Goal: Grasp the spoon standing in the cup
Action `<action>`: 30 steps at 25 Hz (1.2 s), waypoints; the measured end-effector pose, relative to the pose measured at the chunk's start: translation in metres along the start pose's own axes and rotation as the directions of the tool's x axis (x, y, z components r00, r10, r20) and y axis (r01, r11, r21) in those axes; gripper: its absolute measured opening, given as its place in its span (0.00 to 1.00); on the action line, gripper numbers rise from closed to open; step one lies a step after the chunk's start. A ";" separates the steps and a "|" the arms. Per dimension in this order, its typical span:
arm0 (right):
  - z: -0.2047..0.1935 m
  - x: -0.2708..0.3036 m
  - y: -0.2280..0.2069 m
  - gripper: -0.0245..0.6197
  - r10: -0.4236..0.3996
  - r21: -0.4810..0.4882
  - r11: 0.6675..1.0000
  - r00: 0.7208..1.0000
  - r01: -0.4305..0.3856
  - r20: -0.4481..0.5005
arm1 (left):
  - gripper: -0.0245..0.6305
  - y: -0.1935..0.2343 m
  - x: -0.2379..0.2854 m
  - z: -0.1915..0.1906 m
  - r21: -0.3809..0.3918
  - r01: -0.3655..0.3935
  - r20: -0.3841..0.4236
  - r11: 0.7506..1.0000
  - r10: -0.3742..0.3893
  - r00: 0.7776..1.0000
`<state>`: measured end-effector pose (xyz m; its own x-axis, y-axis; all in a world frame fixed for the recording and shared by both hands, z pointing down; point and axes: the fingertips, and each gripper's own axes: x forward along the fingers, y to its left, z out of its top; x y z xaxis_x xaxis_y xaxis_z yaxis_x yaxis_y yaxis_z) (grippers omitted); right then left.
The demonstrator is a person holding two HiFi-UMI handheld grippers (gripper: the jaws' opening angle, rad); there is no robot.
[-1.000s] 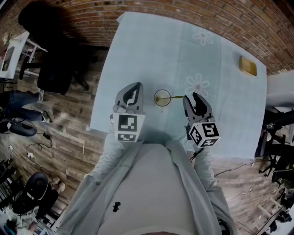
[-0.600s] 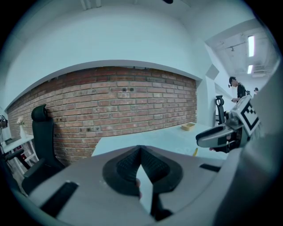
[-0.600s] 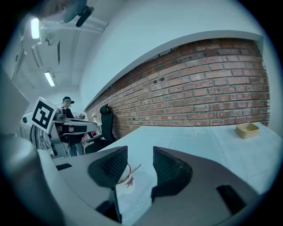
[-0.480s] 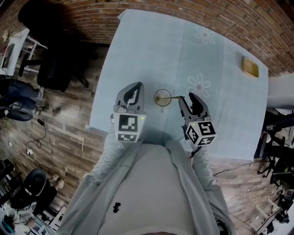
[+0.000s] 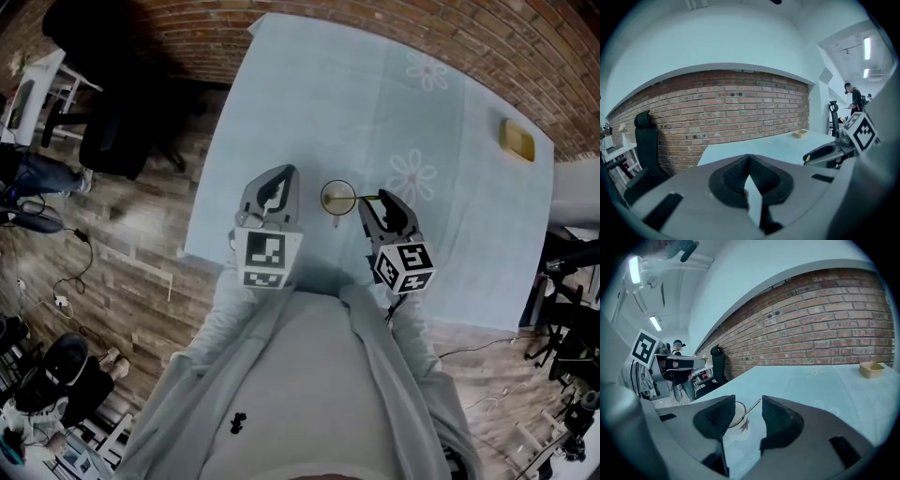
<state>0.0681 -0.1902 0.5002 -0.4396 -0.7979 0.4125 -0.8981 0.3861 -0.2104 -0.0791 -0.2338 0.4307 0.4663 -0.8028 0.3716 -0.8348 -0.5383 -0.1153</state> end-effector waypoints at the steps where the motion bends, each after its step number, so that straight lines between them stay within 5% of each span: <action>1: -0.002 0.001 0.000 0.31 0.002 0.002 1.000 1.000 -0.002 -0.005 | 0.06 0.000 0.000 0.000 -0.001 -0.001 0.000 1.000 0.001 1.000; 20: -0.020 0.013 0.005 0.30 0.032 0.011 0.999 0.999 -0.031 -0.039 | 0.06 0.003 -0.004 -0.003 -0.007 -0.020 -0.005 1.000 0.020 1.000; 30: -0.016 0.009 0.004 0.11 0.040 0.014 0.999 0.999 -0.039 -0.022 | 0.06 0.004 -0.004 -0.004 -0.006 -0.025 -0.007 1.000 0.025 1.000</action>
<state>0.0607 -0.1891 0.5171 -0.4750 -0.7714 0.4235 -0.8799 0.4106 -0.2391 -0.0849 -0.2319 0.4322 0.4436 -0.8140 0.3751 -0.8479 -0.5168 -0.1187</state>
